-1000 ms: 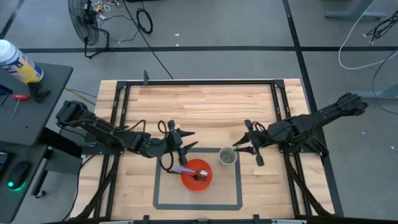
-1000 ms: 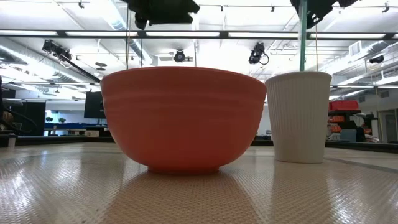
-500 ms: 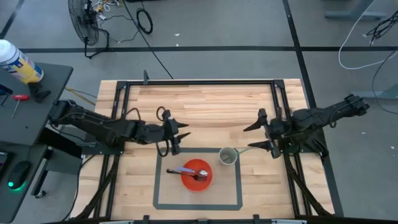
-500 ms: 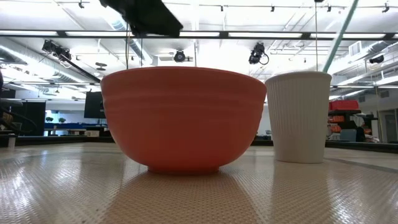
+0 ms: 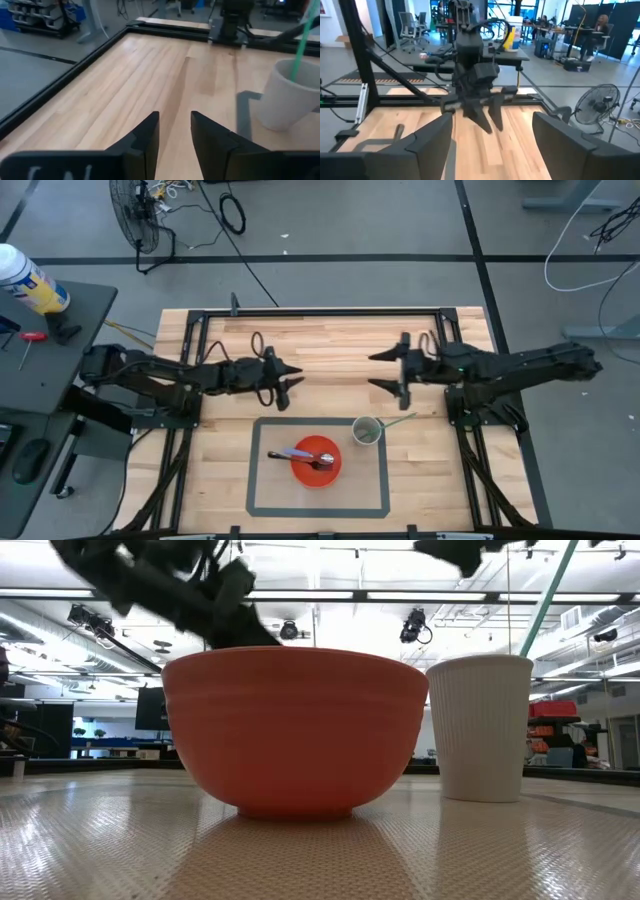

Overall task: Pick & Place Utensil
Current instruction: Return to Home Position

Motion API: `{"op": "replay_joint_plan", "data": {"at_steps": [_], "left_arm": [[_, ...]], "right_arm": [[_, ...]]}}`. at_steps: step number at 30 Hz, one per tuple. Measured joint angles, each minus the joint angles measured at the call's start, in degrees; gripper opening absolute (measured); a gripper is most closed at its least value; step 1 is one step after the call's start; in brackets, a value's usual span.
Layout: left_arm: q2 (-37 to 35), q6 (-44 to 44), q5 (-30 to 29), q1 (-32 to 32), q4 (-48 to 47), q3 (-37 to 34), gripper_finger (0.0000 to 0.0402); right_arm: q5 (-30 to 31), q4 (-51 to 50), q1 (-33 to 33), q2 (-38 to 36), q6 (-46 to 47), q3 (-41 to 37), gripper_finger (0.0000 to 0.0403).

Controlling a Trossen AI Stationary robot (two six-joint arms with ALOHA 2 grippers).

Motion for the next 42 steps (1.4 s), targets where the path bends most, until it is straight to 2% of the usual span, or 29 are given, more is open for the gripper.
{"op": "replay_joint_plan", "data": {"at_steps": [5,9,17,22,28,35,37,40,42], "left_arm": [[-1.85,2.48,4.31,3.93,7.59,-7.01,0.0103],[-8.06,3.69,6.15,7.38,5.25,-9.94,0.0091],[-27.01,4.64,7.54,10.86,-10.36,-10.98,0.0069],[-35.90,4.39,10.74,10.80,-15.91,-10.98,0.0057],[-44.49,4.40,9.20,10.80,-22.46,-10.98,0.0048],[-49.40,3.94,6.20,10.82,-28.24,-10.98,0.0046],[-50.83,1.54,8.71,10.80,-29.29,-10.98,0.0046],[-53.68,1.63,14.39,10.79,-31.87,-10.98,0.0045],[-56.78,1.70,16.17,10.78,-34.08,-10.98,0.0045]], "right_arm": [[-2.60,8.54,-2.53,5.62,-2.75,0.00,0.0259],[-1.32,8.55,-2.72,3.19,-5.38,0.00,0.0236],[-4.36,-2.82,-0.78,-8.40,-3.29,-0.01,0.0194],[-5.25,0.59,0.21,-14.51,-2.51,-5.42,0.0170],[-5.31,4.38,-0.07,-25.57,0.05,-15.28,0.0133],[-5.46,-3.17,-0.03,-41.38,2.42,-22.17,0.0090],[-5.44,-3.29,-0.03,-44.71,3.72,-25.65,0.0079],[-5.43,-2.36,-0.03,-48.68,6.69,-30.18,0.0063],[-6.72,-2.18,-0.01,-50.77,8.74,-32.05,0.0051]]}}
